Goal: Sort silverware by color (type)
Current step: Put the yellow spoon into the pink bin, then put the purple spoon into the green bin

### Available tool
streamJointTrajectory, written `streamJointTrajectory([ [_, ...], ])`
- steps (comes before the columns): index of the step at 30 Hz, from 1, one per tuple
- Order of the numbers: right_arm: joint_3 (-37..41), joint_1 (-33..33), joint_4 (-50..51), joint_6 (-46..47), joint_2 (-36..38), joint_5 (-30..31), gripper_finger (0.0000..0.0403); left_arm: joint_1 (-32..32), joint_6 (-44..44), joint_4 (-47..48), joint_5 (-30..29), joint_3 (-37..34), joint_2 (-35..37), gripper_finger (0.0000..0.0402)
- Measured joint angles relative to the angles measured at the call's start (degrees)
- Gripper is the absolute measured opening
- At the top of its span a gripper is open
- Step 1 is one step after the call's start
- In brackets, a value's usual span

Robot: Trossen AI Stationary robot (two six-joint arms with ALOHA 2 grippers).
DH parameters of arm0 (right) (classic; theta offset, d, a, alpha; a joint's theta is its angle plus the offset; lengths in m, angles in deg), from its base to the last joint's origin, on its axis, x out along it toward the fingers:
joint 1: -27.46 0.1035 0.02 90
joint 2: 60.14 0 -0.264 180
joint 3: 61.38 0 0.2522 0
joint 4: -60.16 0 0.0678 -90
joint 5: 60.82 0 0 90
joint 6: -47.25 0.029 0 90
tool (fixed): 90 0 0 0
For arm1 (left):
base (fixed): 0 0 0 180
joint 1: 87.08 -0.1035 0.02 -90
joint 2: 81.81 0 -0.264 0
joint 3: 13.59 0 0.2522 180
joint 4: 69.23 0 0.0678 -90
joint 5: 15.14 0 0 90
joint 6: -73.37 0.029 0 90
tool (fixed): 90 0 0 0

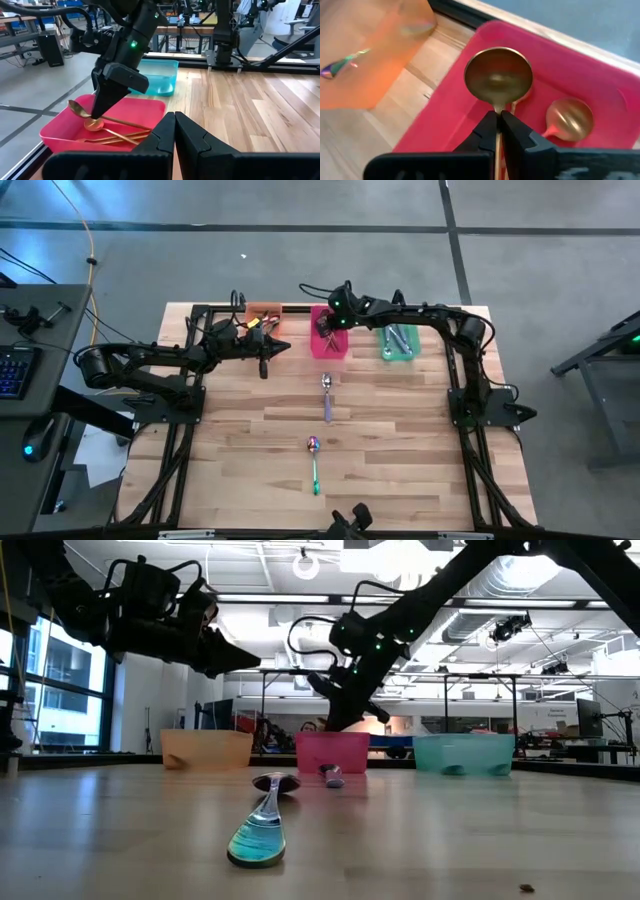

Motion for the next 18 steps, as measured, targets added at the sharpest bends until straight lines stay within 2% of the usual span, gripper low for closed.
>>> streamJointTrajectory([
  [5, 0.0, 0.0, -1.3, -0.3, -0.1, 0.0, 0.0012, 0.0, 0.0, 0.2, 0.0, 0.0, 0.0, 0.0],
  [11, -2.7, 0.4, 0.6, -2.1, -0.1, 0.2, 0.0077, 0.0, 0.0, 0.2, 0.0, 0.0, 0.0, 0.0],
  [13, -5.3, 1.4, 4.2, -2.8, 0.0, 3.1, 0.0091, 0.0, 0.0, 0.2, 0.0, 0.0, 0.0, 0.0],
  [15, -8.5, 3.2, 8.7, -4.6, 0.1, 6.8, 0.009, 0.0, 0.0, 0.3, 0.0, 0.0, 0.0, 0.0],
  [18, -13.0, 7.4, 15.4, -5.3, 0.4, 10.1, 0.0062, 0.0, 0.1, 0.8, 0.0, 0.0, 0.0, 0.0],
])
